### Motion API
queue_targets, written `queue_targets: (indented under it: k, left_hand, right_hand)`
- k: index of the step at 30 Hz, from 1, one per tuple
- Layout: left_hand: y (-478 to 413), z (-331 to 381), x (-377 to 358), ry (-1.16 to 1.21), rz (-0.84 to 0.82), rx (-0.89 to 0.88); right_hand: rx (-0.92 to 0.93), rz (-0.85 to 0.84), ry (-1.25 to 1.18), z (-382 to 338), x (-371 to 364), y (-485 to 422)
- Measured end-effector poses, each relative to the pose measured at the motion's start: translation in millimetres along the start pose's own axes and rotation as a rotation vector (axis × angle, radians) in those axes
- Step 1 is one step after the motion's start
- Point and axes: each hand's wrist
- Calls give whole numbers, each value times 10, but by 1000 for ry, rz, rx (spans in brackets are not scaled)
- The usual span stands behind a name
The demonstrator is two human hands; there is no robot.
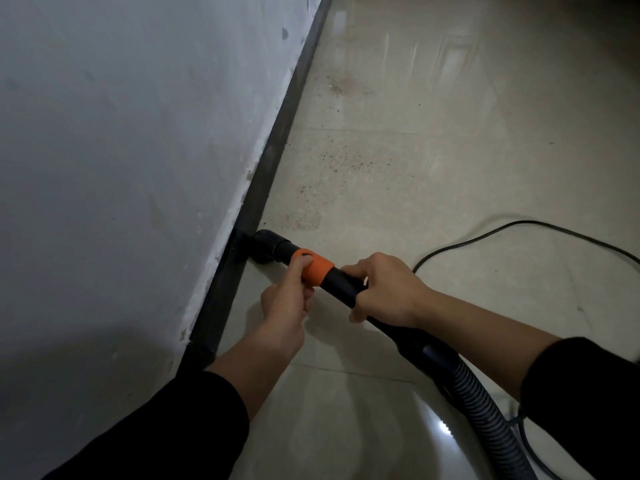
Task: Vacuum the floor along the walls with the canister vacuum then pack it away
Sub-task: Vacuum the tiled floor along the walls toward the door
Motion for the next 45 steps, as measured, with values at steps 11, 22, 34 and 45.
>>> queue_targets:
  k: [11,22,34,45]
  left_hand:
    - [-176,68,-10,82,-95,5]
    - [-373,166,-112,135,-105,-17]
    - [-503,150,-221,139,-117,-25]
    - [-347,84,-438,94,-152,-14]
  right_hand:
    - [63,135,98,-33,-201,-110]
    - [66,180,64,-55,-222,-296]
    - [48,220,59,-71,-194,-298]
    - [-8,233,32,61,-87,-104]
Point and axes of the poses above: each hand's wrist, its own y-axis away from the middle knuckle, its own x-axis out of the back of the hand, z = x × y, and after that the axes turned 1 degree about y, right-handed
